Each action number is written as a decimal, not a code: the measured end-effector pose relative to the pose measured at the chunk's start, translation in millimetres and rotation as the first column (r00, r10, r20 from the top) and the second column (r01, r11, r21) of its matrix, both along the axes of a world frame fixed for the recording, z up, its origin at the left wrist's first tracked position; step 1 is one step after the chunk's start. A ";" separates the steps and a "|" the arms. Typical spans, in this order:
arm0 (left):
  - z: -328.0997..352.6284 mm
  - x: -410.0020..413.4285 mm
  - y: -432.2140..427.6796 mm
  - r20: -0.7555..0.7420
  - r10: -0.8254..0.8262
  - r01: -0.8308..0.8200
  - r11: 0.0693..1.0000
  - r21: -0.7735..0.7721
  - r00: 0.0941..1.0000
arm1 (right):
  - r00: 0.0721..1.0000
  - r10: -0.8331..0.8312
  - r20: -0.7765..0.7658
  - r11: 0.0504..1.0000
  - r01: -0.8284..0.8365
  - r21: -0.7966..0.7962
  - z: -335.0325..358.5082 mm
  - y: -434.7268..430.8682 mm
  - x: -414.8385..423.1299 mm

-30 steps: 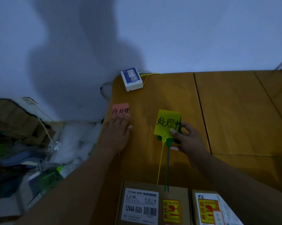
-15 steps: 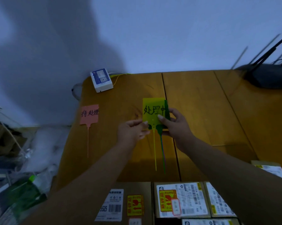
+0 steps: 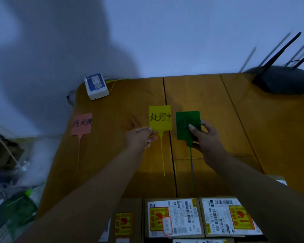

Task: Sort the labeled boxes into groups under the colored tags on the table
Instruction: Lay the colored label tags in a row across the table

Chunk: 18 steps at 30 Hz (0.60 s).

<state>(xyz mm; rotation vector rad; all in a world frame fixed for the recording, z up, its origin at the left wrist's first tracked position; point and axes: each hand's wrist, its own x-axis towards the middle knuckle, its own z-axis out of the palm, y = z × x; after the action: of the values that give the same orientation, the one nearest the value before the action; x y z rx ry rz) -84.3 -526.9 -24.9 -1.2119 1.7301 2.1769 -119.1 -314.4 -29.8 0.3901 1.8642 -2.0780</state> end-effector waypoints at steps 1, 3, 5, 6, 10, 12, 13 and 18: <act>-5.1 -3.5 0.8 0.020 0.003 -0.003 1.000 -0.016 1.000 | 1.000 -0.005 0.003 1.000 0.005 0.007 -1.9 5.4 -0.3; -14.8 -10.2 2.5 0.060 0.014 -0.011 0.999 -0.049 0.998 | 1.000 -0.014 0.013 1.000 0.014 0.011 -6.9 14.0 -0.1; -23.9 -15.4 3.4 0.101 0.028 -0.020 0.997 -0.077 0.994 | 1.000 -0.018 0.020 1.000 0.018 0.012 -10.8 20.3 0.2; -27.1 -16.6 3.5 0.117 0.033 -0.023 0.995 -0.092 0.993 | 1.000 -0.019 0.021 1.000 0.019 0.013 -11.7 22.7 0.3; -41.7 -11.2 1.0 0.087 0.037 -0.019 0.981 -0.195 0.996 | 0.999 -0.025 0.026 1.000 0.026 -0.002 -10.2 27.6 0.1; -45.5 -4.5 1.2 0.030 0.006 0.001 0.973 -0.232 1.000 | 0.999 -0.027 0.023 1.000 0.028 -0.008 -8.2 27.7 0.3; -45.4 -1.5 1.8 0.014 -0.016 0.019 0.968 -0.251 1.000 | 0.999 -0.030 0.020 1.000 0.030 -0.009 -7.0 27.8 0.5; -31.4 12.7 5.9 -0.019 -0.072 0.059 0.922 -0.383 0.997 | 1.000 -0.028 0.004 1.000 0.028 -0.013 5.6 29.7 5.6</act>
<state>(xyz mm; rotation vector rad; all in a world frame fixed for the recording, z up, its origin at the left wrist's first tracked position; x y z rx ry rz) -71.6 -521.1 -56.3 -1.1723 2.2512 1.8852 -113.5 -284.8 -24.2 0.4189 1.8518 -2.1054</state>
